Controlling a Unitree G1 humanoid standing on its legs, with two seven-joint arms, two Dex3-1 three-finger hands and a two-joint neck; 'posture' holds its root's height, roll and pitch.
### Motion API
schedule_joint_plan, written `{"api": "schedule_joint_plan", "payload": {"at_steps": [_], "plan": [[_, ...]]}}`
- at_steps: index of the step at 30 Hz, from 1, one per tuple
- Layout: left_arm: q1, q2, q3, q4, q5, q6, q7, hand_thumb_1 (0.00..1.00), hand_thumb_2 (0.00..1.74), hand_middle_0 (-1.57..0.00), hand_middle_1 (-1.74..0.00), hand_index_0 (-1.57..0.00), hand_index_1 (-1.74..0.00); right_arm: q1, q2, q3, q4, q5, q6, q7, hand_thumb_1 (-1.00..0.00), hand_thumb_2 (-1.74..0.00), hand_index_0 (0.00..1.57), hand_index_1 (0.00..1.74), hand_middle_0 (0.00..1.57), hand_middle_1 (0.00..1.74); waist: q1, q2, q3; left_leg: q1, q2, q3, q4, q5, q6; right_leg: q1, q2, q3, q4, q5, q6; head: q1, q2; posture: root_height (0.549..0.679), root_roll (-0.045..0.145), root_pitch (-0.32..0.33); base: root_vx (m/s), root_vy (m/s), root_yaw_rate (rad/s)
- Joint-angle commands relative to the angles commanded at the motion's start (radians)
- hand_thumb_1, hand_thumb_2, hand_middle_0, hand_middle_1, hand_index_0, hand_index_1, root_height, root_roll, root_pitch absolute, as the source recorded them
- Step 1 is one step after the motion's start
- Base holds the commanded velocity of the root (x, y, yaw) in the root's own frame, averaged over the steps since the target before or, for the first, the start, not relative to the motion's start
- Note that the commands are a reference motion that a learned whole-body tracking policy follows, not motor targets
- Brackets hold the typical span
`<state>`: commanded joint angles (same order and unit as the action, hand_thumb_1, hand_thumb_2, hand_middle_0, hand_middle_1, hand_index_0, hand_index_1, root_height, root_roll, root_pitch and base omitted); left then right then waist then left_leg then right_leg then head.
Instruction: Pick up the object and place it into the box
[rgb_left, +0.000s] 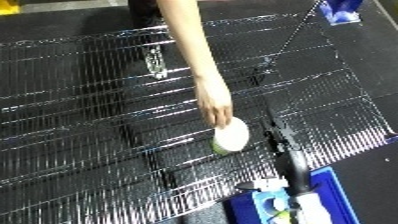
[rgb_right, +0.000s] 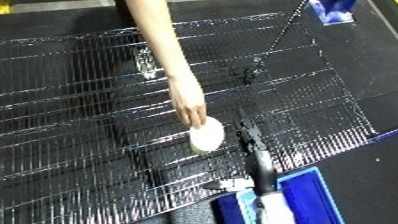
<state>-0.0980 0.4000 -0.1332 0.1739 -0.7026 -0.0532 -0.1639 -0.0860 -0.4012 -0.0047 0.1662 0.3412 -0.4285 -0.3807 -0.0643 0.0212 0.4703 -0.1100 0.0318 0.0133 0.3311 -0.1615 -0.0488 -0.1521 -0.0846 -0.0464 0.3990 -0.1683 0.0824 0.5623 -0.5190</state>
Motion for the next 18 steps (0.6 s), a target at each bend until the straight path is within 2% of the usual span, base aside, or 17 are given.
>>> {"api": "schedule_joint_plan", "payload": {"at_steps": [2,5,9,18], "plan": [[-0.003,0.004,-0.001,-0.001,0.002,-0.006,0.005,1.0,1.74,-1.57,-1.74,-1.57,-1.74,-0.011,-0.002,0.001,0.01,-0.012,-0.009,-0.037,0.0,0.0,0.0,0.0,0.0,0.0,0.001,0.004,0.01,-0.015,-0.002,0.001,0.01,0.0,0.0007,-0.017,-0.0003,-0.001,0.015,-0.003,-0.0002,0.015,0.011,0.673,0.039,-0.027,-0.017,-0.025,-0.049],[-0.016,0.01,-0.006,-0.003,0.002,-0.013,0.019,1.0,1.74,-1.57,-1.74,-1.57,-1.74,-0.037,-0.012,0.007,0.024,-0.029,-0.008,-0.08,0.0,0.0,0.0,0.0,0.0,0.0,0.003,0.012,0.029,-0.044,-0.005,0.0,0.033,-0.001,-0.0007,-0.048,-0.0018,0.0,0.043,-0.007,-0.0039,0.04,0.018,0.672,0.045,-0.019,-0.037,-0.017,-0.03],[-0.026,0.019,-0.02,-0.006,0.002,-0.016,0.024,1.0,1.74,-1.57,-1.74,-1.57,-1.74,-0.067,-0.035,0.011,0.043,-0.045,0.006,-0.104,0.0,0.0,0.0,0.0,0.0,0.0,0.001,0.027,0.048,-0.081,-0.011,-0.002,0.062,-0.005,-0.0041,-0.088,-0.009,0.004,0.076,-0.012,-0.0093,0.065,0.036,0.67,0.054,-0.007,-0.008,0.002,-0.016],[-0.053,0.018,-0.07,-0.012,0.004,-0.033,0.046,1.0,1.74,-1.57,-1.74,-1.57,-1.74,-0.126,-0.086,0.02,0.077,-0.041,0.047,-0.132,0.0,0.0,0.0,0.0,0.0,0.0,-0.011,0.059,0.05,-0.157,-0.032,0.003,0.097,-0.006,-0.0027,-0.183,-0.015,0.024,0.114,-0.014,-0.0144,0.094,0.073,0.667,0.072,0.04,-0.012,0.035,-0.055]]}}
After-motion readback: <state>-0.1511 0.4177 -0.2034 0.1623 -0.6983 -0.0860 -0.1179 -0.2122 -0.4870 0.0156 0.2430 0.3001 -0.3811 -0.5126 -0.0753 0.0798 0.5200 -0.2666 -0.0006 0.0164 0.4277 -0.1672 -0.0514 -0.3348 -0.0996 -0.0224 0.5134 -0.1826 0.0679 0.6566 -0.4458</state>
